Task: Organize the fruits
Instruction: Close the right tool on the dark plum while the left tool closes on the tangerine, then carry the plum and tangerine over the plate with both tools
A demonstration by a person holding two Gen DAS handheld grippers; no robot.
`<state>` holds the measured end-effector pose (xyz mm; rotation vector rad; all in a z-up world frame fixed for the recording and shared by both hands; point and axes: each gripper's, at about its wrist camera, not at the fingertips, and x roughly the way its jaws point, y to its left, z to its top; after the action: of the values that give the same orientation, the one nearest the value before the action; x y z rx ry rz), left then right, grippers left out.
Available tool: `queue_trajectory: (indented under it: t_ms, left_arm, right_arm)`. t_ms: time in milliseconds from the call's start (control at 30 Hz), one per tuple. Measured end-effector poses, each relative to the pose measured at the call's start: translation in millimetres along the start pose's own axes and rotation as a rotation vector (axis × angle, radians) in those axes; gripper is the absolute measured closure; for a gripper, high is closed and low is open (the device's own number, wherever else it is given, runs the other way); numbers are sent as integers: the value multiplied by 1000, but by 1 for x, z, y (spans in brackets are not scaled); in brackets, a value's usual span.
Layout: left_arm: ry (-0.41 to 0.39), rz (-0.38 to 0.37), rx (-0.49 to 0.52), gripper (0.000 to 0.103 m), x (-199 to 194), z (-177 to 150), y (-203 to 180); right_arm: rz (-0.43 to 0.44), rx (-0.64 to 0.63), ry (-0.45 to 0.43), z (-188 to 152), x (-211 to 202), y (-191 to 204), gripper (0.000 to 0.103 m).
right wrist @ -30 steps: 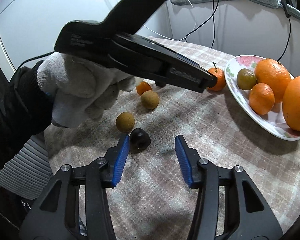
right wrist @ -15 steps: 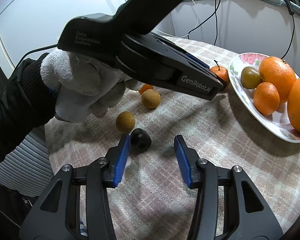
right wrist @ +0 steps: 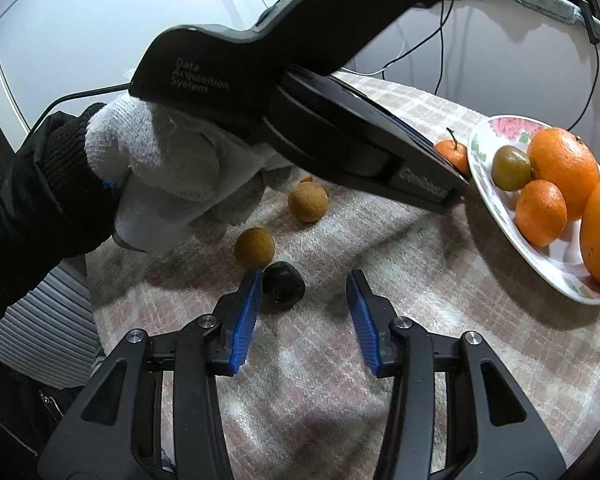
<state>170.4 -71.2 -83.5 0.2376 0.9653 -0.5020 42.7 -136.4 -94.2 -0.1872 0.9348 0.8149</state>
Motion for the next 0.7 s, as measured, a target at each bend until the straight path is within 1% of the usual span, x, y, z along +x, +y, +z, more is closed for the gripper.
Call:
queue_trajectory:
  t_ms: [167,233,333,400,533,700]
  left_arm:
    - [-9,-10,-20,71,-3,-5,5]
    - [-10,-10,-26,71,-4,-6,7]
    - [-12,-9,-33,71,-4,-7,6]
    - [-13,-8,-39,72,-4,-7,6]
    - [-22,-4,-50,72,-8,-10,7]
    - [-32,2,-76,72,-15,-15,12]
  right_arm:
    - [13,-24,18,5,4,8,61]
    - [23,-33,27,6,7,11,67]
    - [36,-38,33,8,9,14,72]
    - [50,-37,39,5,9,17,78]
    - [48,-38,38,4,9,19,79]
    - [41,4,15,1,2,14,79]
